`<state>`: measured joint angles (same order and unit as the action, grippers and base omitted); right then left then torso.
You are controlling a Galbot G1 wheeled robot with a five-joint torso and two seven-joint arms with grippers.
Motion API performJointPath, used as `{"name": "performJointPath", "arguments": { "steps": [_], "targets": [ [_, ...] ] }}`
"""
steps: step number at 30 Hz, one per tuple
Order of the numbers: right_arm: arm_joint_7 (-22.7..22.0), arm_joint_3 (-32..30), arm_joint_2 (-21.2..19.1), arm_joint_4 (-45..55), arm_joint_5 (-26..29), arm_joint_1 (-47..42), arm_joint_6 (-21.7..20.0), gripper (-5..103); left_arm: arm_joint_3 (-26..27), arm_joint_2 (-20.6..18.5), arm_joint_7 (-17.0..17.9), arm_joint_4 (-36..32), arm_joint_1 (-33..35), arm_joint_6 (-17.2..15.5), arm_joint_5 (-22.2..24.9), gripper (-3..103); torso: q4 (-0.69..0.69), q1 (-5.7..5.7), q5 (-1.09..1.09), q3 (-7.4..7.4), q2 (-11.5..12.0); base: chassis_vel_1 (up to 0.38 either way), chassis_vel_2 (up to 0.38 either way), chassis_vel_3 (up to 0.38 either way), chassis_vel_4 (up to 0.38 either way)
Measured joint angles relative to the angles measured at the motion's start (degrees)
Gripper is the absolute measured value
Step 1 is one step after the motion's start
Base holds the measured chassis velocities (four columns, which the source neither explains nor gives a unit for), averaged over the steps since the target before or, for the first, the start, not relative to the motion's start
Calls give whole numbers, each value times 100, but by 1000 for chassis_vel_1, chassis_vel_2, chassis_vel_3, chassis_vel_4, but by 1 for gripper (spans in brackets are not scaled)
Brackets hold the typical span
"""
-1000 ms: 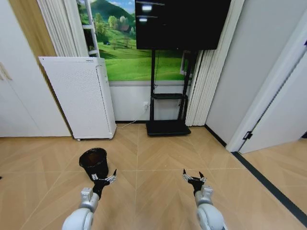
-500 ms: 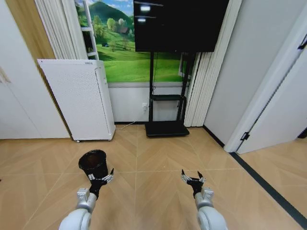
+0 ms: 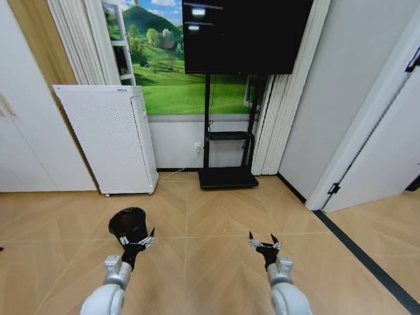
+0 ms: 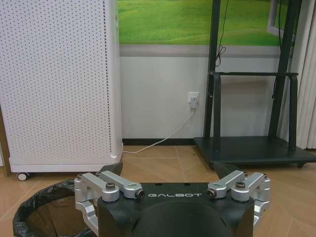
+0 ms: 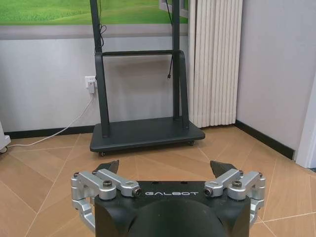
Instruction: Pick up the trash bin and place the garbage on the floor into it.
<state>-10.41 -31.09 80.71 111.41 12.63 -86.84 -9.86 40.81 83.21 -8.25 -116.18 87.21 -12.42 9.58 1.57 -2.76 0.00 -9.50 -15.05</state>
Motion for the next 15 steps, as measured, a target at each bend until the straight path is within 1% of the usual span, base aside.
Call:
{"name": "performJointPath", "arguments": {
  "steps": [6, 12, 14, 15],
  "targets": [
    [1, -40, 1, 12, 9, -19, 0, 100, 2, 10, 1, 19, -5, 14, -8, 100, 0, -49, 0, -109, -157, 0, 0, 0, 0],
    [9, -48, 2, 12, 13, -24, 1, 100, 10, 7, 1, 24, -26, 15, -8, 100, 0, -89, 0, -181, -271, 0, 0, 0, 0],
    [17, -44, 5, 12, 14, -21, 1, 100, 19, -1, 8, 24, -37, 15, -1, 100, 0, -114, 0, -236, -350, 0, 0, 0, 0],
    [17, -44, 5, 12, 14, -21, 1, 100, 19, -1, 8, 24, -37, 15, -1, 100, 0, -114, 0, -236, -350, 0, 0, 0, 0]
  ]
}}
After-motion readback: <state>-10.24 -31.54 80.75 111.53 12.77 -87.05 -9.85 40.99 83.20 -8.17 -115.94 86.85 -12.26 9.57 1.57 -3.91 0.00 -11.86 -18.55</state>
